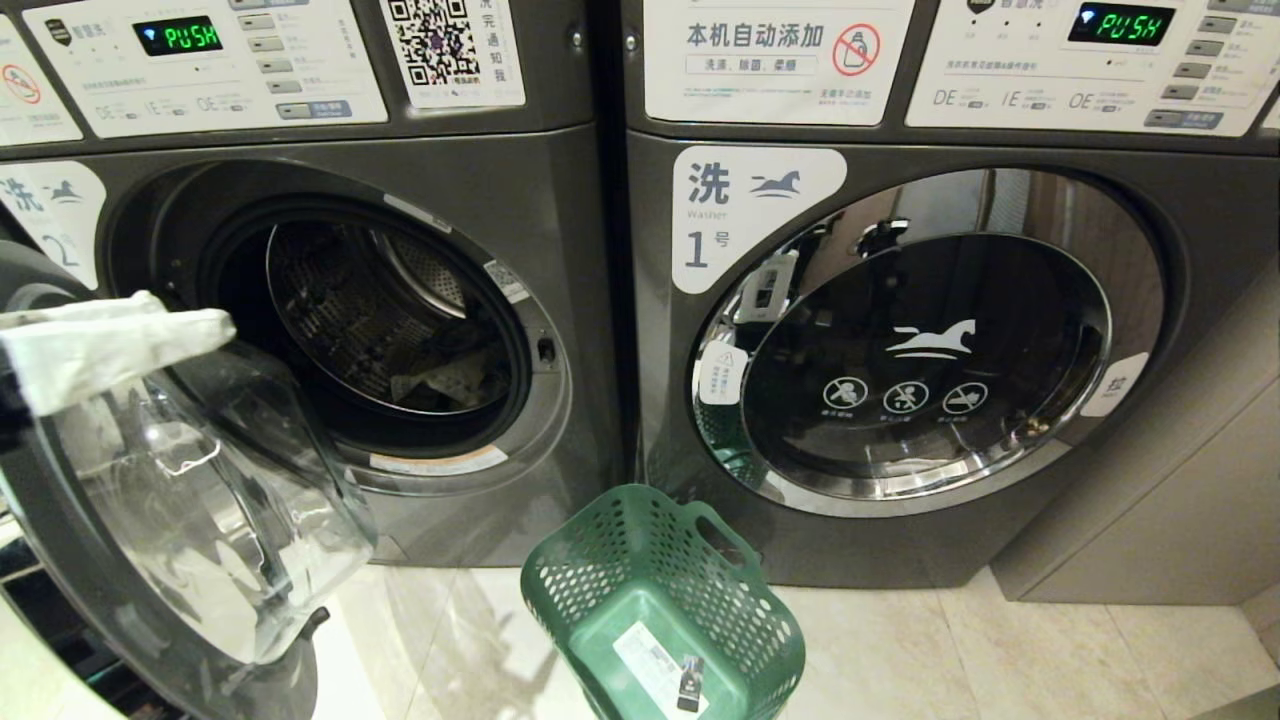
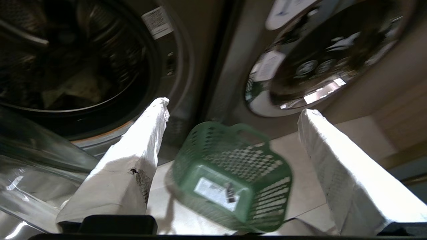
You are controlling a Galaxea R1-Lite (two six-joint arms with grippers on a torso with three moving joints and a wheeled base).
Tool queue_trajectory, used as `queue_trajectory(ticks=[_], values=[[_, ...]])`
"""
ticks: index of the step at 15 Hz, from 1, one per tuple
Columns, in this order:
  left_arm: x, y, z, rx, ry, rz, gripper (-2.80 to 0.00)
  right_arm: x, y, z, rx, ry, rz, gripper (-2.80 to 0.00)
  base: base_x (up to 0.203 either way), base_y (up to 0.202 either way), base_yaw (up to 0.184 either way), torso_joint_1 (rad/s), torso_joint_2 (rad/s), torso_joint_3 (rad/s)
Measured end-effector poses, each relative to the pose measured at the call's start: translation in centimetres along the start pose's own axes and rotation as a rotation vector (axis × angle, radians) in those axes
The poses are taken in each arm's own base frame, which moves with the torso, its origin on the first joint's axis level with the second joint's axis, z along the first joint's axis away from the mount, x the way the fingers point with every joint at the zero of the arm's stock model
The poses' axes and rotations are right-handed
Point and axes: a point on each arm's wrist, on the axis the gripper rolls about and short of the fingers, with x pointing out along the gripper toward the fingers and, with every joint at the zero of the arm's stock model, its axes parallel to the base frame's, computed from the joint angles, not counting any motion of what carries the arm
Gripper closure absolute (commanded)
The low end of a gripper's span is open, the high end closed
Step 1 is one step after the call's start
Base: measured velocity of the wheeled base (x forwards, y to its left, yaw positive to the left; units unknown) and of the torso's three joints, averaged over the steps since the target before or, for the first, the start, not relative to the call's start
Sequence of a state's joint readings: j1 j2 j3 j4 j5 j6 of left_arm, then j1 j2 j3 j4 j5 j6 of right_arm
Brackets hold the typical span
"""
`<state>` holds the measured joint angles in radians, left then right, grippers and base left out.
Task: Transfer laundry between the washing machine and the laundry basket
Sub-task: Open the lid of the washing machine
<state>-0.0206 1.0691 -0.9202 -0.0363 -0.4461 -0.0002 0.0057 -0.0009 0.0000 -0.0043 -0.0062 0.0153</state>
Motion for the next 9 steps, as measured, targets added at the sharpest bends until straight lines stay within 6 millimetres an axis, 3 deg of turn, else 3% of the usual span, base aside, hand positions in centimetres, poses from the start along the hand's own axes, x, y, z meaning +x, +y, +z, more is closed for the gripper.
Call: queue_trajectory(ticks=[2, 4, 9], values=[[3.5, 1.9, -0.7, 0.055, 0.084, 0.126, -2.8, 0.0, 0.0, 0.0, 0.0, 0.0, 0.0, 0.0, 0.0, 0.0, 0.0, 0.0, 0.0, 0.0], [5.7, 3.2, -1.4, 0.075, 0.151, 0.235, -2.8, 0.0, 0.0, 0.0, 0.0, 0.0, 0.0, 0.0, 0.0, 0.0, 0.0, 0.0, 0.0, 0.0], [7.4, 4.6, -1.3, 0.134, 0.216, 0.484, -2.8, 0.0, 0.0, 0.0, 0.0, 0.0, 0.0, 0.0, 0.0, 0.0, 0.0, 0.0, 0.0, 0.0]])
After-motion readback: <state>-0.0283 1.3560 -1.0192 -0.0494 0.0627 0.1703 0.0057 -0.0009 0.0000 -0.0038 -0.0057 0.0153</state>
